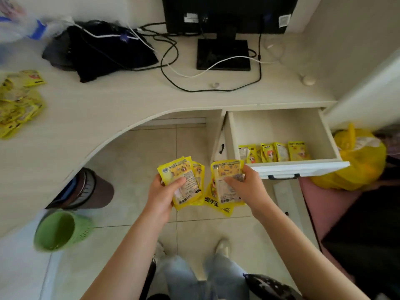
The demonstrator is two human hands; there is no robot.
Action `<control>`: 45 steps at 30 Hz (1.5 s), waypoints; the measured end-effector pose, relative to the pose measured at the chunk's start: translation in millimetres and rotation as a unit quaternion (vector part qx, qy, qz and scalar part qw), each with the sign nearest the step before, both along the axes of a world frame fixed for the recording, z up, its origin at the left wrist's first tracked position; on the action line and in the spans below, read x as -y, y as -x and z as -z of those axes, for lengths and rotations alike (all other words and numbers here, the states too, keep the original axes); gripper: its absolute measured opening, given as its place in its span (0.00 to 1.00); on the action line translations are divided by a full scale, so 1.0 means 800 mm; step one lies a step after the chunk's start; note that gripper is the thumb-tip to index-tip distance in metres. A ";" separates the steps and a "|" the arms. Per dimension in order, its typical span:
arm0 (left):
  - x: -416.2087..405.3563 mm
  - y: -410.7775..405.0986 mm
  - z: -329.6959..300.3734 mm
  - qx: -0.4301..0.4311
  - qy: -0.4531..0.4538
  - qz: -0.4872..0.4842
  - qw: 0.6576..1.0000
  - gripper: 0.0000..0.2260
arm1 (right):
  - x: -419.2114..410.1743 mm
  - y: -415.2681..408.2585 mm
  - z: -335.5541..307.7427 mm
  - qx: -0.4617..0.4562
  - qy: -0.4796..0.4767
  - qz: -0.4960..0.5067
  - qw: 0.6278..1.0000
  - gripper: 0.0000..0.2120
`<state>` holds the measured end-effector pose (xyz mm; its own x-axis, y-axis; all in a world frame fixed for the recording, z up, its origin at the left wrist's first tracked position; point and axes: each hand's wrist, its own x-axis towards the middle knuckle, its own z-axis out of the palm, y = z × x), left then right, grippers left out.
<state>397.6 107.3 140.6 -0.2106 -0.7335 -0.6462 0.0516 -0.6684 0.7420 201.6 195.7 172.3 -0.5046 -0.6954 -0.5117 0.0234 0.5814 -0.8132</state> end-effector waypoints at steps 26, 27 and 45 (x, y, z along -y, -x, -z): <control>0.089 0.338 0.072 0.078 -0.017 0.057 0.995 0.17 | 0.073 0.321 0.049 -0.041 -0.069 0.075 0.994 0.09; 0.094 0.347 0.075 0.089 -0.005 0.066 0.994 0.17 | 0.081 0.329 0.055 -0.037 -0.078 0.070 0.994 0.09; 0.113 0.456 0.177 0.323 0.037 0.163 0.932 0.20 | 0.151 0.405 0.207 -0.031 -0.281 -0.112 0.953 0.12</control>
